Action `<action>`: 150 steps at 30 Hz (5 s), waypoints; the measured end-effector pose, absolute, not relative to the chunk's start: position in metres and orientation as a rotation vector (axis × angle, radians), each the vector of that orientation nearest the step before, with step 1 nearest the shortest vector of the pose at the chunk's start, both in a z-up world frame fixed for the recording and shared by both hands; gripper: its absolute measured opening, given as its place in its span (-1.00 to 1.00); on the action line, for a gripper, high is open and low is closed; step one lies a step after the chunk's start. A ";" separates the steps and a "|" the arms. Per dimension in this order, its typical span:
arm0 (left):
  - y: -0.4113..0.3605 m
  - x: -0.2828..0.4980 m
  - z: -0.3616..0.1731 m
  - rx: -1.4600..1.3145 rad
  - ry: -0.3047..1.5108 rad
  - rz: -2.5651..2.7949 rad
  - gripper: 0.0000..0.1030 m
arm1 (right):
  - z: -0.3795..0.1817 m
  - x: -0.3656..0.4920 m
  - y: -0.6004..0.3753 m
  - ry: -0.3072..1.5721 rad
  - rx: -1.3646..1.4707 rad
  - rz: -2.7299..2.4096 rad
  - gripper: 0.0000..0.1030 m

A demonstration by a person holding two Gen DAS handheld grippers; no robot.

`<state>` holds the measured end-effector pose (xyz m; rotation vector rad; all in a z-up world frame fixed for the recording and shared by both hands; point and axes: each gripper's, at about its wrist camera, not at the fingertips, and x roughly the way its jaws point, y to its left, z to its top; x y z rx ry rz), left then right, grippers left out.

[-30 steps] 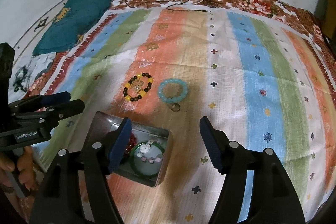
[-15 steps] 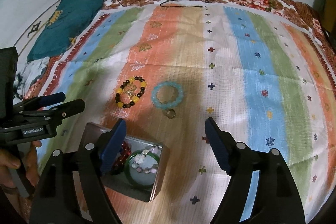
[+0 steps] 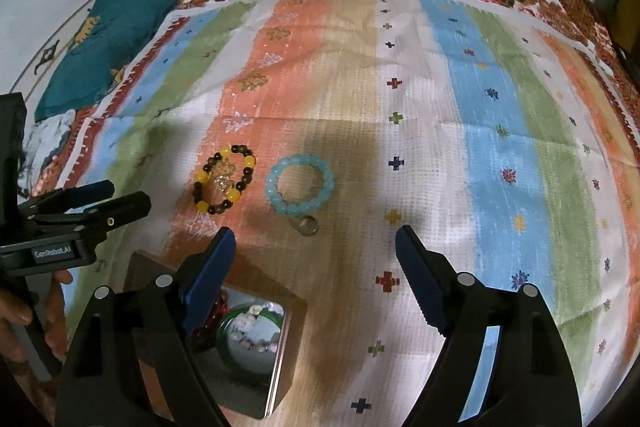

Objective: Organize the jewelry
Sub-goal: 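Raise both open tools away from the tin, then lower left tool onto yellow-and-black bracelet while right tool lowers onto light blue bracelet, then close left tool on yellow-and-black bracelet while right tool grasps light blue bracelet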

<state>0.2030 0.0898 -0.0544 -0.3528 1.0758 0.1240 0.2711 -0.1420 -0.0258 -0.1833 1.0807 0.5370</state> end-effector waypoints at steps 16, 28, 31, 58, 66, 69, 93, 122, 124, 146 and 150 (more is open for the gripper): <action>0.100 0.223 -0.073 -0.337 1.117 0.136 0.75 | -0.047 0.293 -0.129 1.127 -0.194 0.525 0.59; 0.107 0.237 -0.090 -0.325 1.155 0.141 0.72 | -0.063 0.310 -0.122 1.155 -0.202 0.512 0.59; 0.109 0.240 -0.094 -0.322 1.166 0.140 0.71 | -0.068 0.313 -0.120 1.156 -0.220 0.500 0.59; 0.108 0.263 -0.121 -0.218 1.218 0.139 0.37 | -0.099 0.335 -0.103 1.183 -0.275 0.470 0.59; 0.106 0.263 -0.125 -0.150 1.219 0.158 0.18 | -0.110 0.339 -0.099 1.202 -0.288 0.460 0.59; 0.104 0.265 -0.124 -0.134 1.214 0.161 0.03 | -0.114 0.340 -0.099 1.212 -0.284 0.457 0.59; 0.111 0.267 -0.116 -0.211 1.230 0.107 -0.78 | -0.110 0.338 -0.099 1.199 -0.315 0.483 -0.76; 0.082 0.251 -0.055 -0.228 1.101 -0.002 -0.78 | -0.050 0.300 -0.096 1.068 -0.281 0.590 -0.77; 0.082 0.249 -0.054 -0.230 1.097 0.000 -0.78 | -0.047 0.297 -0.096 1.061 -0.281 0.594 -0.76; 0.073 0.225 -0.029 -0.246 1.035 0.010 -0.78 | -0.023 0.279 -0.105 1.000 -0.245 0.598 -0.76; 0.070 0.221 -0.026 -0.251 1.024 0.010 -0.78 | -0.016 0.274 -0.107 0.987 -0.236 0.610 -0.76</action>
